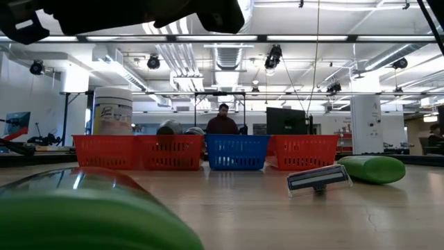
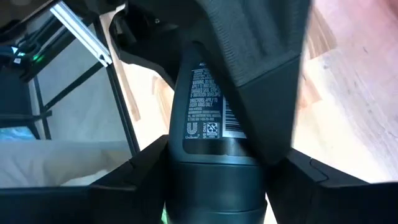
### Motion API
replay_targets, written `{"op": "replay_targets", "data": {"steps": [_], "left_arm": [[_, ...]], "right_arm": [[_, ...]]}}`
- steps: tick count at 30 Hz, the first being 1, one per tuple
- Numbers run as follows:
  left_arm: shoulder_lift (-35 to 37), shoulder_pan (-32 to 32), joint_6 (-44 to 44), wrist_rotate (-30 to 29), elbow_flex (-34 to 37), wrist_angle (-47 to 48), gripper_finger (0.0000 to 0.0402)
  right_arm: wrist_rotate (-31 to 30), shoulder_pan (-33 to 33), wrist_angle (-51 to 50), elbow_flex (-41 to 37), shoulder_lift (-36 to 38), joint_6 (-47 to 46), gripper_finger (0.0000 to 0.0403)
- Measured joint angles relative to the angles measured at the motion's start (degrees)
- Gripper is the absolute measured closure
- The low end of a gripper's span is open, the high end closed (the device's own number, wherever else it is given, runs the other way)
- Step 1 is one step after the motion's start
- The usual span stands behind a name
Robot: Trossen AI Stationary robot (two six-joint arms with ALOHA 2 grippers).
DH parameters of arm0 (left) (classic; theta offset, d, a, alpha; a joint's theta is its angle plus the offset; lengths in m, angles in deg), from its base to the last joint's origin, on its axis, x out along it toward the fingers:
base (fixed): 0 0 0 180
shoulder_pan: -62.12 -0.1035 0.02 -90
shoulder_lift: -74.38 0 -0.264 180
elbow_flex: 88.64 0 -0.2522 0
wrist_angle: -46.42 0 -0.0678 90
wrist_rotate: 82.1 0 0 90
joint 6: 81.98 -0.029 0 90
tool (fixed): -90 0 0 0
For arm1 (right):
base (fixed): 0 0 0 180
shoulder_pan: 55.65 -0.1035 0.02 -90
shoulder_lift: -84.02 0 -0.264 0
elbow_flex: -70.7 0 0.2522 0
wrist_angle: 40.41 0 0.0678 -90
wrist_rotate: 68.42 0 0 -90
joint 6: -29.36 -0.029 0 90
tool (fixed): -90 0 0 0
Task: Pick & Place Travel size toiletries
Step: Put the gray deodorant into the middle red bin
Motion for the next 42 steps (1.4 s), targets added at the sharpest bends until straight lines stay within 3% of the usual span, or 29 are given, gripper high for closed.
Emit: {"op": "replay_targets", "data": {"steps": [5, 15, 18, 30, 42], "left_arm": [[0.0, -0.03, -0.38, -0.01, -0.01, -0.21, 0.0243], [0.0, -0.04, -2.4, -0.57, -0.02, -0.92, 0.0256], [0.0, -0.08, -2.43, -1.09, -0.02, -0.62, 0.0264], [0.17, -0.09, -2.41, -2.42, 0.09, -0.05, 0.0261], [1.55, -0.09, -2.13, -3.96, 0.09, 1.44, 0.026]], "right_arm": [[1.03, 0.01, 0.09, 0.04, 0.0, -0.23, 0.0201], [3.64, 0.65, 0.13, 0.15, 0.07, -0.21, 0.0201], [3.66, 0.75, 0.11, 0.15, 0.07, -0.72, 0.018], [1.29, 1.69, -0.41, -0.12, 0.07, 0.3, 0.0202], [4.51, 3.33, -0.38, -0.17, 0.07, 2.42, 0.0202]]}}
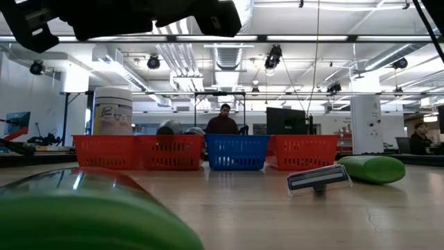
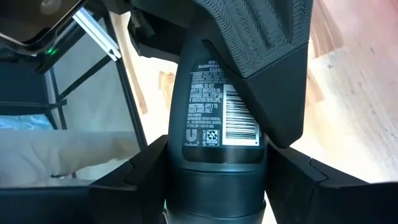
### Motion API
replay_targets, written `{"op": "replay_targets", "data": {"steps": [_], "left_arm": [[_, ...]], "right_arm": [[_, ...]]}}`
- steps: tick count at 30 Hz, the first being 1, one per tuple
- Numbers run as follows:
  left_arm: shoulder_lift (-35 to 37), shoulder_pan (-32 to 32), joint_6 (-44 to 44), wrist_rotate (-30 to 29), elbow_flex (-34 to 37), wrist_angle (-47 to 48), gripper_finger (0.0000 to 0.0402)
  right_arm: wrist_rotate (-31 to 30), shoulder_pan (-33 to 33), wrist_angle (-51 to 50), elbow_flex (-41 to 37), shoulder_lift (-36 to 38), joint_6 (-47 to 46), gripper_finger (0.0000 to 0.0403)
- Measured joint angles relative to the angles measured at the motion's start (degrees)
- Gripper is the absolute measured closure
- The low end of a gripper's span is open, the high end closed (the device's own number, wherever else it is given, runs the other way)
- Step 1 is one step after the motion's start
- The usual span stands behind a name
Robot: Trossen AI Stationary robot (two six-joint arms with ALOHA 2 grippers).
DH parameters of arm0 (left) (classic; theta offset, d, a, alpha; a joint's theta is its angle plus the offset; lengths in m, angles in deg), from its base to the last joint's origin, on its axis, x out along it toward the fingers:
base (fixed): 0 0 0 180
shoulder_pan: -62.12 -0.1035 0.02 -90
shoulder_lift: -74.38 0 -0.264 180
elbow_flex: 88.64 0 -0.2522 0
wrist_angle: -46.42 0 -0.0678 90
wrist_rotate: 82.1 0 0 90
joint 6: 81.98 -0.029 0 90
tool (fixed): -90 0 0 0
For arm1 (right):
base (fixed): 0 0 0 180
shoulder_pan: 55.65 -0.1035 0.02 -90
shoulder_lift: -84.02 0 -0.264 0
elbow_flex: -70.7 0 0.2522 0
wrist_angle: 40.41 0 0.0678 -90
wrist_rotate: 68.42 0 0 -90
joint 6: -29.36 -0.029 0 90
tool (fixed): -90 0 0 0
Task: Pick & Place Travel size toiletries
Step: Put the gray deodorant into the middle red bin
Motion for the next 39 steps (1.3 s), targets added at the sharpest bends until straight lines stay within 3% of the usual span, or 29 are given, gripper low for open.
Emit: {"op": "replay_targets", "data": {"steps": [5, 18, 29, 39], "left_arm": [[0.57, -0.02, -0.11, 0.8, 0.02, 0.01, 0.0247], [0.98, 0.0, -1.62, 1.27, 0.55, -1.35, 0.016], [1.07, 0.01, -4.56, 3.59, 0.68, -4.45, 0.019], [1.07, -0.36, -10.55, 9.87, 0.74, -10.08, 0.02]], "right_arm": [[0.68, 0.06, -0.06, 0.07, 0.08, 0.56, 0.0202], [1.25, 0.31, -1.85, -0.04, -0.16, 0.87, 0.0202], [3.8, -0.01, -3.54, -0.11, 1.21, 5.83, 0.0202], [6.84, -0.09, -3.26, 0.0, 3.23, 9.55, 0.0202]]}}
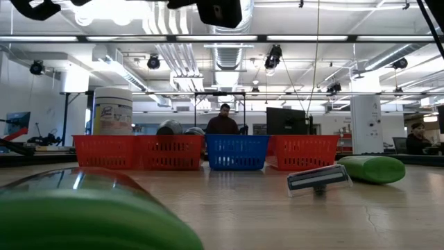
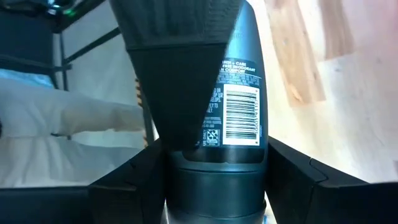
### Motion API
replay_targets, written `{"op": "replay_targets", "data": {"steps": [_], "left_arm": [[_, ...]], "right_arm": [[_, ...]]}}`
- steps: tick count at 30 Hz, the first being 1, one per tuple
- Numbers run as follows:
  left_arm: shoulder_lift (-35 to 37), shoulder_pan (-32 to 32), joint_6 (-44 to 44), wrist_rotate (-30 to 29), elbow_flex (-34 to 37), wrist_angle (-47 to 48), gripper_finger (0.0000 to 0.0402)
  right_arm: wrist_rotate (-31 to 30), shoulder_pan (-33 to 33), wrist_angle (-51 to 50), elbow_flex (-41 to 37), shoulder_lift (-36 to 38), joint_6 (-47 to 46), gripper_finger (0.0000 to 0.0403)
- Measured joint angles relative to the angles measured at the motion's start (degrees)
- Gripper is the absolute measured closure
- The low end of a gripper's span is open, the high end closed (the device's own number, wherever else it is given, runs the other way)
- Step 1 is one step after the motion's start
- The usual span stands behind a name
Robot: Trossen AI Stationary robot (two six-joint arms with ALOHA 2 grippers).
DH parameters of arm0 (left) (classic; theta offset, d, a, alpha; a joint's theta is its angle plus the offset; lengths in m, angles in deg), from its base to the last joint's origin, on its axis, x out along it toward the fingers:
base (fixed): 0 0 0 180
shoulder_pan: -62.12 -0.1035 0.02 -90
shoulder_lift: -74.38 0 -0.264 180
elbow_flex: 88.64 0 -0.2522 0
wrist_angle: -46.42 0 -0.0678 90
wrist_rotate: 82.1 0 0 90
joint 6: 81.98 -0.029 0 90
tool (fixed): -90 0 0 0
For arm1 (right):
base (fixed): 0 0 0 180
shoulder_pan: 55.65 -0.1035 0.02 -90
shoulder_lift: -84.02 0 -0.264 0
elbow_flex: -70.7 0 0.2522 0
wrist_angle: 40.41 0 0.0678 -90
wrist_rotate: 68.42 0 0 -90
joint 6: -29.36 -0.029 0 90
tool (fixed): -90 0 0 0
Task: Pick & Place Travel size toiletries
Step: Put the gray deodorant into the middle red bin
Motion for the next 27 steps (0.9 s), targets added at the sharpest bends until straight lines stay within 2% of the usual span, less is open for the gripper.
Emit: {"op": "replay_targets", "data": {"steps": [17, 27], "left_arm": [[-0.15, -3.81, -0.66, 6.84, 0.06, -2.13, 0.02], [-2.52, -4.28, -2.41, 7.32, 0.05, -4.24, 0.0199]], "right_arm": [[2.35, -0.61, 0.77, 0.5, 0.28, 0.71, 0.0202], [4.56, -0.74, 0.89, 0.52, 0.28, 0.95, 0.0202]]}}
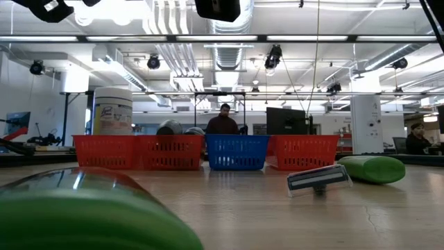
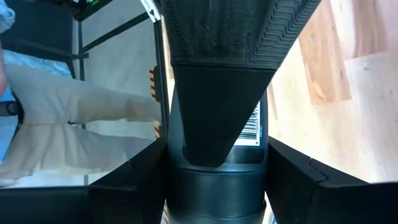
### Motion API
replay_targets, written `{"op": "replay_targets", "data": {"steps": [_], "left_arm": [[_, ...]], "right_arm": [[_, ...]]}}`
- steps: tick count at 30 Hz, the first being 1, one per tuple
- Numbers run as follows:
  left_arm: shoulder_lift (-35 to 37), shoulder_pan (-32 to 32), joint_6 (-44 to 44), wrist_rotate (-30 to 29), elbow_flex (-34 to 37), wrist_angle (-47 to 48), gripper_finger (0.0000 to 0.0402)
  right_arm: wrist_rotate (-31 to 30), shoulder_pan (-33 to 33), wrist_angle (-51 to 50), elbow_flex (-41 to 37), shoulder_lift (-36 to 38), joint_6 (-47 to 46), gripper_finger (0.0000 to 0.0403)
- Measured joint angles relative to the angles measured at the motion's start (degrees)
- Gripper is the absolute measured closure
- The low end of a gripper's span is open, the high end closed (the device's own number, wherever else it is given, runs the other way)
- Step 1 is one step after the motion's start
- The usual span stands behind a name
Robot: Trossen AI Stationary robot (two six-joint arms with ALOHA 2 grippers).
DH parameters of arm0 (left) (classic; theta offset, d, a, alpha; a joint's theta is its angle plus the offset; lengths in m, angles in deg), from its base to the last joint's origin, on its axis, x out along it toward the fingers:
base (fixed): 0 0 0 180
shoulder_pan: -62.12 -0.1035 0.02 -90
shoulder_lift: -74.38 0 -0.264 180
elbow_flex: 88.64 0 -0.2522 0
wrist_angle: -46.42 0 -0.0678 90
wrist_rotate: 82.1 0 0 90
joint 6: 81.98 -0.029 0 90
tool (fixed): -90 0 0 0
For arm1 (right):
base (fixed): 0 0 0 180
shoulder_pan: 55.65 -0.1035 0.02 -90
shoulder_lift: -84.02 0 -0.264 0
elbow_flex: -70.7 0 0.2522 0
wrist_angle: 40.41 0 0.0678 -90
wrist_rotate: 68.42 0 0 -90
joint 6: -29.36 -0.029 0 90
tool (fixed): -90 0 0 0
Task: Pick & Place Travel size toiletries
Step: Put the gray deodorant into the middle red bin
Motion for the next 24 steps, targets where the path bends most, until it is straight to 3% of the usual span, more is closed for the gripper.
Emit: {"op": "replay_targets", "data": {"steps": [24], "left_arm": [[-0.3, 0.01, 0.03, -3.03, -0.04, -1.02, 0.0209]], "right_arm": [[1.27, 0.11, 0.28, 0.0, 0.07, -0.04, 0.0202]]}}
